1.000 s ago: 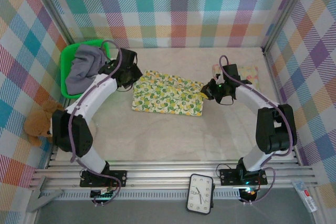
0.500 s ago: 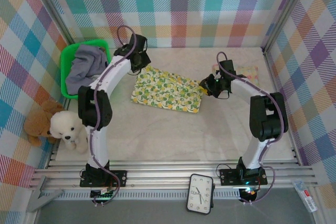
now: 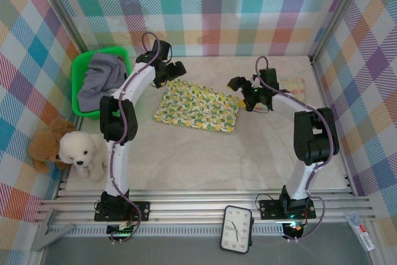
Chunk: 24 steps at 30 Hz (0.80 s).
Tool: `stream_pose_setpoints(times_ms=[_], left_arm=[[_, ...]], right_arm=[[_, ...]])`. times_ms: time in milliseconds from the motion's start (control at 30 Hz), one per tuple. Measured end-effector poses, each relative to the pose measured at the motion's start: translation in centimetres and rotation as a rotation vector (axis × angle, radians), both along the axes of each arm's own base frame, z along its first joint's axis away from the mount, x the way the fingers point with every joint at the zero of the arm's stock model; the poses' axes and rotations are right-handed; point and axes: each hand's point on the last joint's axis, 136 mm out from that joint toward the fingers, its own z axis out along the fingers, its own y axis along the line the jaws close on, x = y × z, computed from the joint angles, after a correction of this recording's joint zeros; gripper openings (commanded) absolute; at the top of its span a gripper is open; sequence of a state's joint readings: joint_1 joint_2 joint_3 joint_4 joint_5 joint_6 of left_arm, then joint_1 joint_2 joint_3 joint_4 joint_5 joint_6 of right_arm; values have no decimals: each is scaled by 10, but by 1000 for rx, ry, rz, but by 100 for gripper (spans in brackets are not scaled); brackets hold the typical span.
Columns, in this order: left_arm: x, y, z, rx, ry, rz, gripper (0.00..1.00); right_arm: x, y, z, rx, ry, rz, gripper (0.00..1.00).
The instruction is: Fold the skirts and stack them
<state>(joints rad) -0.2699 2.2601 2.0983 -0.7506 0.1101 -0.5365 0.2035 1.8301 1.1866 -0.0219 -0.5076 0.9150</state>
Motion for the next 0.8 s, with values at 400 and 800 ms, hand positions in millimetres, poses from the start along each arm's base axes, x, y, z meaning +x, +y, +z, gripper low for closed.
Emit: stream_pose_setpoints(times_ms=[400,800], left_arm=[[-20,-30,-78,-120,167,-102,100],[-117,-59,-80,-230,217,-103,100]], right_arm=[[1,33,-57,-57,141,82,99],[-28,4,-67,-282,140,255,99]])
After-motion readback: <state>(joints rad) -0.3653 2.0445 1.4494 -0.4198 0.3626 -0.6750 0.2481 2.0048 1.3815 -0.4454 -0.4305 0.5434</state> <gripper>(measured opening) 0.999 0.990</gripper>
